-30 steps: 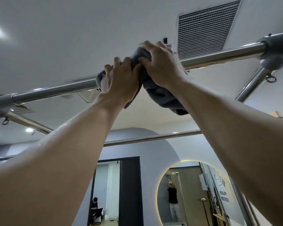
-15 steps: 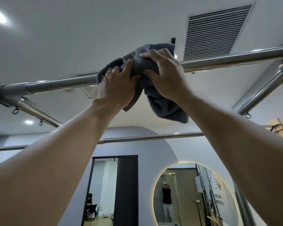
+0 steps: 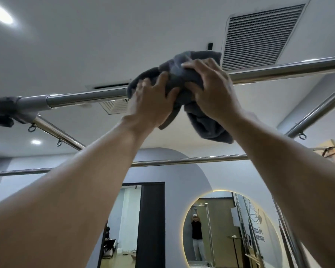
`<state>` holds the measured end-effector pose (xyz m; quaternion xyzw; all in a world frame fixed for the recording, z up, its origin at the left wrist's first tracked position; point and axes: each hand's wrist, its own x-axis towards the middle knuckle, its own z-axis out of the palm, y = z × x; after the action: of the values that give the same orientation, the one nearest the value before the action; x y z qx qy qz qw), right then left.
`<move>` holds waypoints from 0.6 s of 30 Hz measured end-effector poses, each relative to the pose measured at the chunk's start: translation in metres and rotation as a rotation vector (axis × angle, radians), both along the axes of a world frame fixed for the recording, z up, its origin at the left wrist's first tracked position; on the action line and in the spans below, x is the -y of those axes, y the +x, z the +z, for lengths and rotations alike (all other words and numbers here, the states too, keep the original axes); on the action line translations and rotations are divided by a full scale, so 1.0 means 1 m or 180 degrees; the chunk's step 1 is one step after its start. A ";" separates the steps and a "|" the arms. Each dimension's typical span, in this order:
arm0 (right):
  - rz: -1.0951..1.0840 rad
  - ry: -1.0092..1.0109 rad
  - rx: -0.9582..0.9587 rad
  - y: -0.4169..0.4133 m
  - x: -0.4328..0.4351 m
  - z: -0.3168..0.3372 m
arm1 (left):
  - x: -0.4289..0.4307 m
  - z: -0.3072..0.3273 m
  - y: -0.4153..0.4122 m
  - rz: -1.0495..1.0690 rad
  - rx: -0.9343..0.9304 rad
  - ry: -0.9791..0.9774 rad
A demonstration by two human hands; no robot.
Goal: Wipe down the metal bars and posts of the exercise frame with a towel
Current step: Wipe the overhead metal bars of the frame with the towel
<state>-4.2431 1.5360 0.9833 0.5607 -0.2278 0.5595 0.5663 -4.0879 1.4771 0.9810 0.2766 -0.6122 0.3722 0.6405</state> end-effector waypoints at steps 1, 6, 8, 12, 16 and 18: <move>0.0087 -0.0080 0.0131 -0.004 -0.003 0.002 | -0.007 0.004 -0.008 0.0002 0.0045 0.0043; -0.0093 0.0127 0.0482 0.029 -0.003 0.022 | -0.013 0.024 0.009 0.0072 -0.0143 0.0204; -0.0033 0.0235 0.0192 0.038 0.000 0.013 | 0.001 0.016 0.024 0.0023 -0.0151 0.0098; -0.0088 0.0033 -0.0148 0.015 0.008 -0.009 | 0.011 -0.007 0.018 -0.0087 -0.0062 -0.0064; -0.0006 0.0150 0.0450 0.030 0.001 0.014 | -0.005 0.007 0.013 -0.0029 0.0068 -0.0063; -0.0098 0.0341 0.0569 0.054 0.002 0.020 | -0.003 0.013 0.032 -0.0027 -0.0002 0.0042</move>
<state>-4.1892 1.5343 1.0035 0.5345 -0.3157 0.5855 0.5214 -4.0558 1.4801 0.9941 0.2784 -0.6155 0.3654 0.6404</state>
